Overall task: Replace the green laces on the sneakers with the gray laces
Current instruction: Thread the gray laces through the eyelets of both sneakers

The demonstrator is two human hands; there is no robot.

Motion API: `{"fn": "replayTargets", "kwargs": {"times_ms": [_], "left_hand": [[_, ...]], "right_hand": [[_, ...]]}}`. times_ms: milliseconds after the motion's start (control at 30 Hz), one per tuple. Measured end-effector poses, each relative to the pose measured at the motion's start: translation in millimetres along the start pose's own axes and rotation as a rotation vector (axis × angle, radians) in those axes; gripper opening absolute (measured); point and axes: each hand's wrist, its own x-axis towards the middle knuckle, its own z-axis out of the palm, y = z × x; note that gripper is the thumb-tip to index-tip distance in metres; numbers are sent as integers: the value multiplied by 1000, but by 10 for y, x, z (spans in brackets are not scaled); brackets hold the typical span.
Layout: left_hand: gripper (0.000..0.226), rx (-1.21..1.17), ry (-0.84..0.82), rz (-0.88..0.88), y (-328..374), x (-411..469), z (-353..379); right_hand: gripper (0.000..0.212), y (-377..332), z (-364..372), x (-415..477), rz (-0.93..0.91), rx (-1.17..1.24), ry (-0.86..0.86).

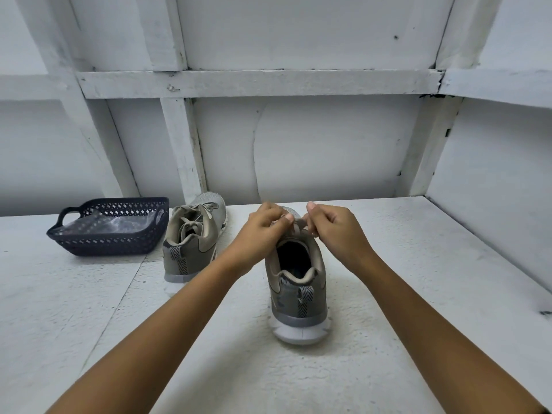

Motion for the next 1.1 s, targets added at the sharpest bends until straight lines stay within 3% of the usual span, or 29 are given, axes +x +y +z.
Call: {"fn": "replayTargets", "kwargs": {"times_ms": [133, 333, 533, 667, 767, 967, 1100], "left_hand": [[27, -134, 22, -85, 38, -10, 10], [30, -114, 92, -60, 78, -13, 2], [20, -17, 307, -93, -155, -67, -106], [17, 204, 377, -73, -291, -181, -127], [18, 221, 423, -49, -322, -241, -113], [17, 73, 381, -22, -243, -256, -64], [22, -12, 277, 68, -212, -332, -16]], "right_hand": [[37, 79, 34, -79, -101, -160, 52], [6, 155, 28, -85, -97, -71, -7], [9, 312, -92, -117, -55, -144, 116], [10, 412, -91, -158, -70, -217, 179], [14, 414, -65, -159, -88, -236, 210], [16, 395, -70, -187, -57, -137, 214], [20, 253, -146, -259, -77, 99, 60]]}}
